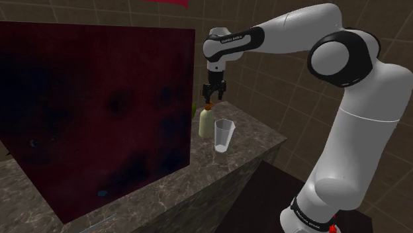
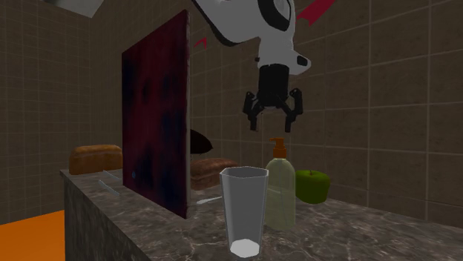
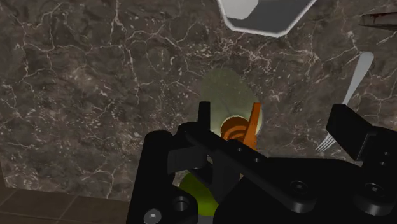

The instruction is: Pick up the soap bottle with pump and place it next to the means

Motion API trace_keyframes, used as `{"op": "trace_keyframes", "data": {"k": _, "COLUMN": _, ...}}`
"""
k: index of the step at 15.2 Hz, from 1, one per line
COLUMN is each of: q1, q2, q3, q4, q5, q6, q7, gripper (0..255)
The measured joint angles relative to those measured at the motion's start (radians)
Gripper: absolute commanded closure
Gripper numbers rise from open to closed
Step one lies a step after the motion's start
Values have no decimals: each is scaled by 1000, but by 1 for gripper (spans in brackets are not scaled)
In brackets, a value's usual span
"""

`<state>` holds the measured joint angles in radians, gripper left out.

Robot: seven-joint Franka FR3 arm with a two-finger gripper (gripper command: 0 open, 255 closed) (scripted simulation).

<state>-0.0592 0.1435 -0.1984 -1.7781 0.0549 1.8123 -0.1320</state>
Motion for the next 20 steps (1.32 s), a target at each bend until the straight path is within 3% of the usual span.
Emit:
{"op": "trace_keyframes", "data": {"k": 3, "q1": -15, "q2": 100, "q3": -4, "q4": 105, "q5": 20, "q6": -3, "q7": -20, "gripper": 0}}
{"op": "trace_keyframes", "data": {"k": 10, "q1": -17, "q2": 129, "q3": -3, "q4": 50, "q5": 28, "q6": 82, "q7": -28, "gripper": 0}}
{"op": "trace_keyframes", "data": {"k": 16, "q1": -16, "q2": 129, "q3": -2, "q4": 40, "q5": 28, "q6": 92, "q7": -28, "gripper": 0}}
{"op": "trace_keyframes", "data": {"k": 17, "q1": -16, "q2": 129, "q3": -2, "q4": 40, "q5": 28, "q6": 92, "q7": -28, "gripper": 255}}
{"op": "trace_keyframes", "data": {"k": 20, "q1": -16, "q2": 129, "q3": -2, "q4": 40, "q5": 28, "q6": 92, "q7": -28, "gripper": 255}}
